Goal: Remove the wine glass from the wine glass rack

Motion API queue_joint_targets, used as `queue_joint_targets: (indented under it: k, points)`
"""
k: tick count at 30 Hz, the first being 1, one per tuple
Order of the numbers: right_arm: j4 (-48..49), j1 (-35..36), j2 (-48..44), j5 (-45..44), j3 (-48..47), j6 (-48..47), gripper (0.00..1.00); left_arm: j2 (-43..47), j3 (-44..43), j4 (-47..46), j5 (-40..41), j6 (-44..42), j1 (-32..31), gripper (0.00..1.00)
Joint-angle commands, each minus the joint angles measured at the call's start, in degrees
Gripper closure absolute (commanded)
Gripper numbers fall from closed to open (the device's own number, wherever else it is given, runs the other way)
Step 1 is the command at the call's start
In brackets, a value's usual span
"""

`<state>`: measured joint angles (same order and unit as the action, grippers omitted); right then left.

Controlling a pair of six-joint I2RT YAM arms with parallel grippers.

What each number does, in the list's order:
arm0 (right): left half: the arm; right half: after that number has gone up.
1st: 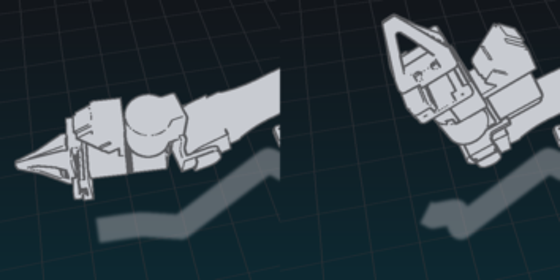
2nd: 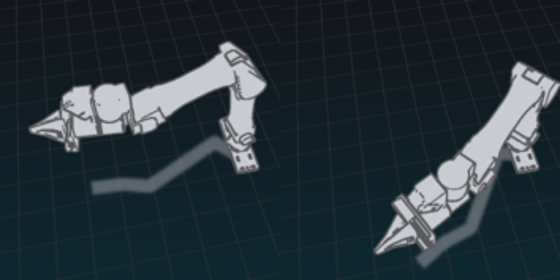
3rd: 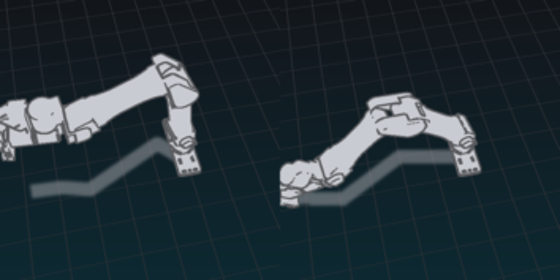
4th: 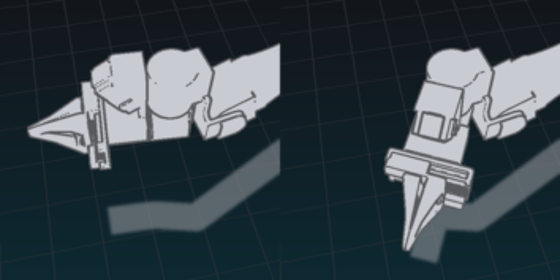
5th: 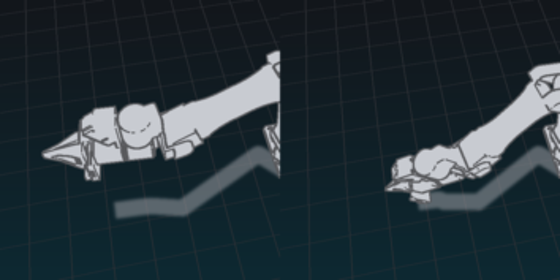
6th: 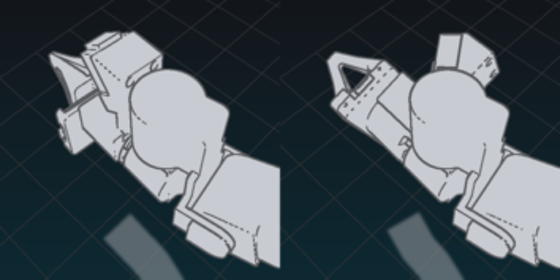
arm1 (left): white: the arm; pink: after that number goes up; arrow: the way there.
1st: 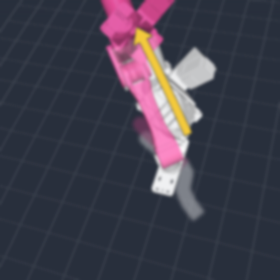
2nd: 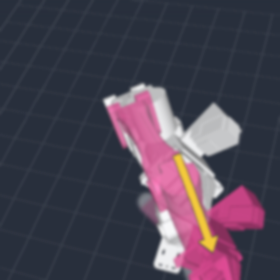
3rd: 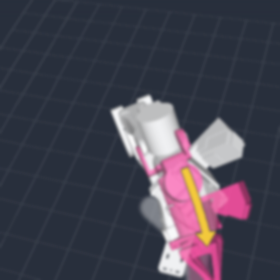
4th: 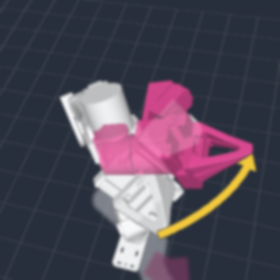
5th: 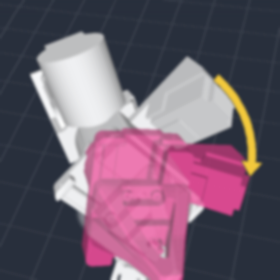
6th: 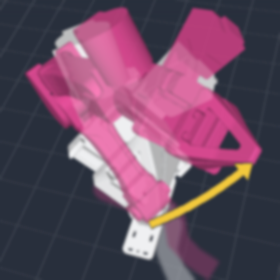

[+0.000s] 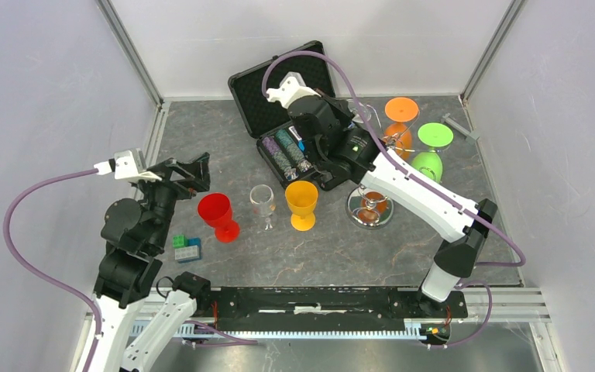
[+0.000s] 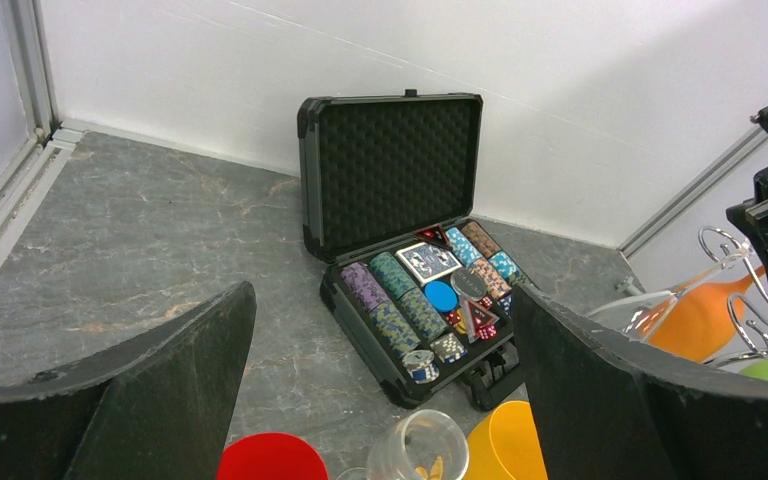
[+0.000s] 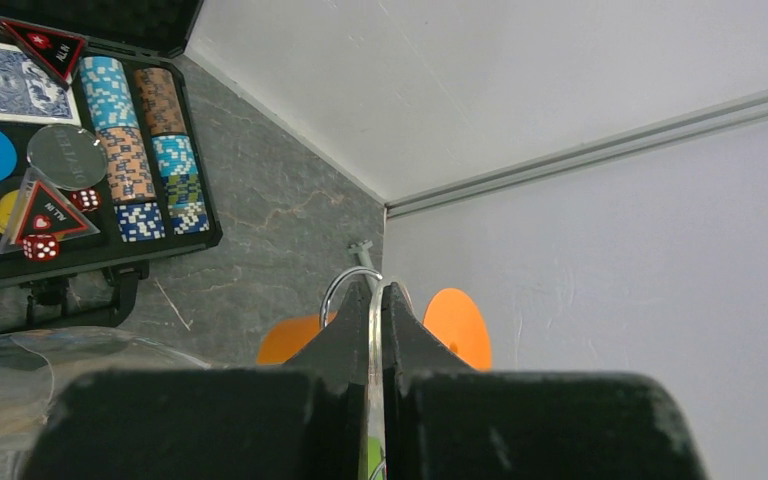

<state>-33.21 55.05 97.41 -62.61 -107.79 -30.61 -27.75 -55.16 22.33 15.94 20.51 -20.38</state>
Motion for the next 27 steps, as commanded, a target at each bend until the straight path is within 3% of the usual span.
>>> queue_joint_targets:
  k: [1, 7, 13, 19, 27]
  points:
    - [5.1, 1.2, 0.8, 1.8, -3.7, -1.2, 1.00, 0.2, 1.4, -3.7, -2.3, 1.6, -0.1, 0.00]
    - [18.4, 4.4, 0.9, 3.0, -1.6, -10.2, 1.00, -0.2, 5.9, -12.1, -12.6, -2.2, -0.1, 0.00]
    - [25.1, 8.3, 1.0, 6.9, -2.1, -16.4, 1.00, -6.2, 6.7, -19.5, -26.4, -3.0, -0.1, 0.00]
    - [27.4, 11.4, -2.8, 16.3, 1.9, -17.7, 1.00, -14.9, -1.4, -16.6, -37.0, 0.6, -0.1, 0.00]
    - [27.8, 13.5, -9.5, 28.7, 9.2, -15.6, 1.00, -19.0, -1.6, -19.9, -50.9, 3.0, -0.1, 0.00]
